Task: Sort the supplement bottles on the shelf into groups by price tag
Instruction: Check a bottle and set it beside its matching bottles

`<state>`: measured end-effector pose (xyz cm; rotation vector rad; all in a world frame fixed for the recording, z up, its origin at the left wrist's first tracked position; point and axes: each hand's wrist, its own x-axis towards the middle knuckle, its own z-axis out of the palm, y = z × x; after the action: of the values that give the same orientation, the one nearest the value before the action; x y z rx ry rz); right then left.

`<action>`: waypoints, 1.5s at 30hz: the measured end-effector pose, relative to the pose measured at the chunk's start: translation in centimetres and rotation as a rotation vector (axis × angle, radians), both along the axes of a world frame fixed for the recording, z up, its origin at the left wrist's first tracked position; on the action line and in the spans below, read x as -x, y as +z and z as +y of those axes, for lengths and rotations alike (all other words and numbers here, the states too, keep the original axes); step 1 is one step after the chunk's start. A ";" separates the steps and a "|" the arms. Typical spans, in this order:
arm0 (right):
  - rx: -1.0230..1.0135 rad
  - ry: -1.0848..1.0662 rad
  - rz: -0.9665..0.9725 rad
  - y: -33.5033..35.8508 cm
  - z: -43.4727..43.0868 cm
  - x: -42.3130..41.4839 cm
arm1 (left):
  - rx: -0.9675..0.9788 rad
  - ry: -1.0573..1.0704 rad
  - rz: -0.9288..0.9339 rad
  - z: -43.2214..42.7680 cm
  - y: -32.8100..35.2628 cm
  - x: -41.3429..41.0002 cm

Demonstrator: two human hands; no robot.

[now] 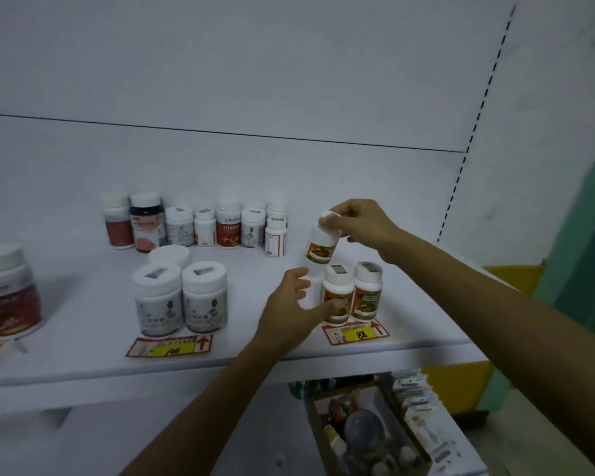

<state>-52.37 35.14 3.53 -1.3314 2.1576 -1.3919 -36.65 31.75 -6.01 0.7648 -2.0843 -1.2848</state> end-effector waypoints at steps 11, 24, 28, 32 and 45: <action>-0.447 0.209 0.105 -1.3 -1.3 2.0 | 0.231 0.084 -0.157 0.4 -0.7 0.8; -0.523 0.311 0.150 -0.4 0.0 2.3 | 0.273 0.091 -0.180 0.3 -1.3 1.0; -0.493 0.297 0.149 -1.0 0.1 2.1 | 0.261 0.091 -0.183 0.4 -1.2 1.0; -0.497 0.295 0.135 -0.8 0.2 2.5 | 0.249 0.103 -0.194 0.5 -1.0 1.1; -0.509 0.282 0.183 -0.8 0.4 1.8 | 0.222 0.113 -0.187 1.1 -0.6 0.7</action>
<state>-54.13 35.56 2.69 -1.5124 2.1247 -0.5818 -37.34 32.88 -6.63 0.9167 -2.2487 -0.9332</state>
